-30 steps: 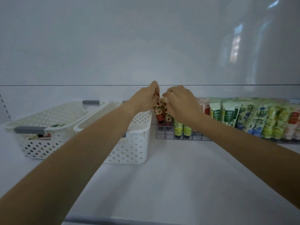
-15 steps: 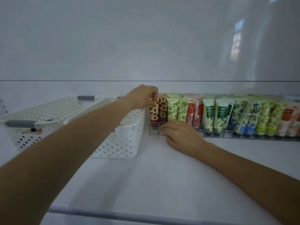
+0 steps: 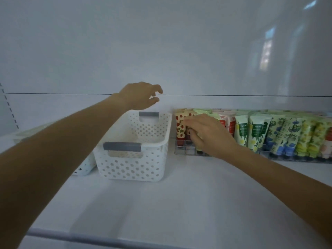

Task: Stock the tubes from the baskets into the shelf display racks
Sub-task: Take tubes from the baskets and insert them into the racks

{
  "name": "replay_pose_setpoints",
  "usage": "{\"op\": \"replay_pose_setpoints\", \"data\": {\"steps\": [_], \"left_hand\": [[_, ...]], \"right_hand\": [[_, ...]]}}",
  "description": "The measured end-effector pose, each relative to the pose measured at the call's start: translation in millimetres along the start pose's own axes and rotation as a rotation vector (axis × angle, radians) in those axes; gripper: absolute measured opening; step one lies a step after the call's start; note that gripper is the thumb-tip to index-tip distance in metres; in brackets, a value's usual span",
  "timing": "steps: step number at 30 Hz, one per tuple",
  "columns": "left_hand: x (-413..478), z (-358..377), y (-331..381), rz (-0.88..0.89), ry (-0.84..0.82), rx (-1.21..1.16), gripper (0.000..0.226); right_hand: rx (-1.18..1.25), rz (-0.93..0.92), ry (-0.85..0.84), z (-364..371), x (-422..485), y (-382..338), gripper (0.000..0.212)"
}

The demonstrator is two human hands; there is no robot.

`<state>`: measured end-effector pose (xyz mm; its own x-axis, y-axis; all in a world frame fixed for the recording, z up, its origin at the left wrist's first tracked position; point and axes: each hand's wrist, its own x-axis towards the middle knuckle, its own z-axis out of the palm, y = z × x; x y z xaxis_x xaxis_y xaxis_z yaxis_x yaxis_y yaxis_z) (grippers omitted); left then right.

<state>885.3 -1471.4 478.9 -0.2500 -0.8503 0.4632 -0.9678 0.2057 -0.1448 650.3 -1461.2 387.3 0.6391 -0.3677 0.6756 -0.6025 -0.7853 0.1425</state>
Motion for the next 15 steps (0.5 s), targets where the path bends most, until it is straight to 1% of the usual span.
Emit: {"op": "replay_pose_setpoints", "data": {"steps": [4, 6, 10, 13, 15], "left_hand": [[-19.2, -3.4, -44.6, -0.077, -0.034, 0.079, 0.042], [-32.3, -2.9, -69.3, -0.123, -0.048, 0.103, 0.044], [-62.6, 1.7, -121.8, -0.199, -0.055, 0.121, 0.047], [-80.8, 8.4, -158.5, -0.238, -0.117, 0.045, 0.047], [-88.0, 12.6, -177.8, -0.220, -0.181, -0.017, 0.044]], "right_hand": [[0.025, 0.039, 0.011, 2.0, 51.7, -17.2, 0.034], [0.036, 0.023, -0.016, 9.9, 82.4, -32.4, 0.037], [0.040, -0.044, -0.145, 31.3, 135.5, -73.4, 0.040], [0.057, -0.090, -0.246, 47.4, 163.3, -103.0, 0.040], [0.072, -0.110, -0.328, 56.8, 177.9, -119.0, 0.039]]}}
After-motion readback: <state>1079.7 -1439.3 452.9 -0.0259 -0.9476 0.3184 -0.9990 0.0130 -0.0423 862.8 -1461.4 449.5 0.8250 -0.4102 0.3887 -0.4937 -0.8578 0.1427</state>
